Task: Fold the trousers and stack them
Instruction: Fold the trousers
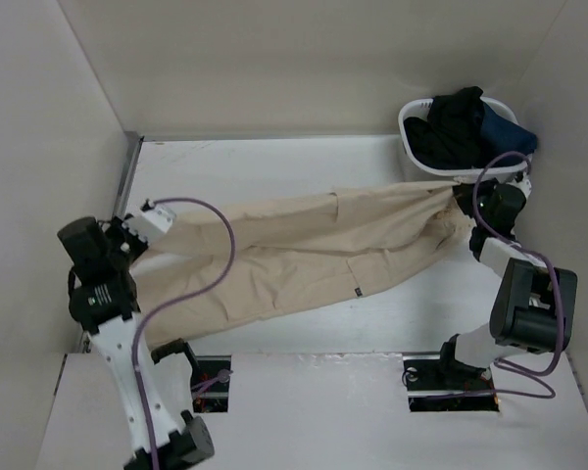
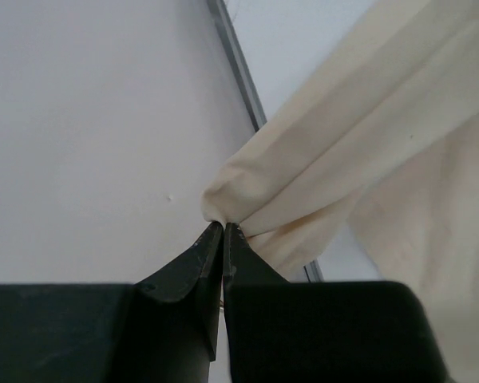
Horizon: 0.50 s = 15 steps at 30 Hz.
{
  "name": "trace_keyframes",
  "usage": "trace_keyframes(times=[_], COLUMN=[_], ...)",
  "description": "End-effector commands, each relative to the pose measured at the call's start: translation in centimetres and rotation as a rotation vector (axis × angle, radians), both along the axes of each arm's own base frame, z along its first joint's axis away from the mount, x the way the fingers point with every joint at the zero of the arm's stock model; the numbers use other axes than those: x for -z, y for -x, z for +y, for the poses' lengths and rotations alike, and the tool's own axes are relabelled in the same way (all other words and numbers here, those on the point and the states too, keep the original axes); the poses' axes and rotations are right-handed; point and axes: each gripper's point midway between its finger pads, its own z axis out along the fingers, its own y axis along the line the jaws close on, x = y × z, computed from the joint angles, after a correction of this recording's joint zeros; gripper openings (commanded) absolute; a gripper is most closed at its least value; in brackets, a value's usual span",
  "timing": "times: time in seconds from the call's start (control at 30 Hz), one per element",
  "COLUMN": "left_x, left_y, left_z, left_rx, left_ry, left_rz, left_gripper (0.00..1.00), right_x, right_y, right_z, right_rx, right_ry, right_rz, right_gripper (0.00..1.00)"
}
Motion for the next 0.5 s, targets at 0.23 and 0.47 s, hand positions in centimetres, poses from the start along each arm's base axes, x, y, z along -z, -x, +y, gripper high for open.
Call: trace_keyframes(times=[0.23,0.47], left_x=[15.5,17.5], left_y=[13.6,15.2], left_z=[-5.6,-4.2], left_rx=[0.141,0.127], left_ry=[-0.009,-0.11], left_rz=[0.458,0.561], left_gripper=[0.01,0.01], right_x=[0.5,4.7], right_y=[5.5,8.5], right_z=[-4.7,-5.3], right_rx=[0.184,0.297], right_ry=[-0.236,-0.299], right_rz=[-0.107,0.043], right_gripper=[0.13,0.23])
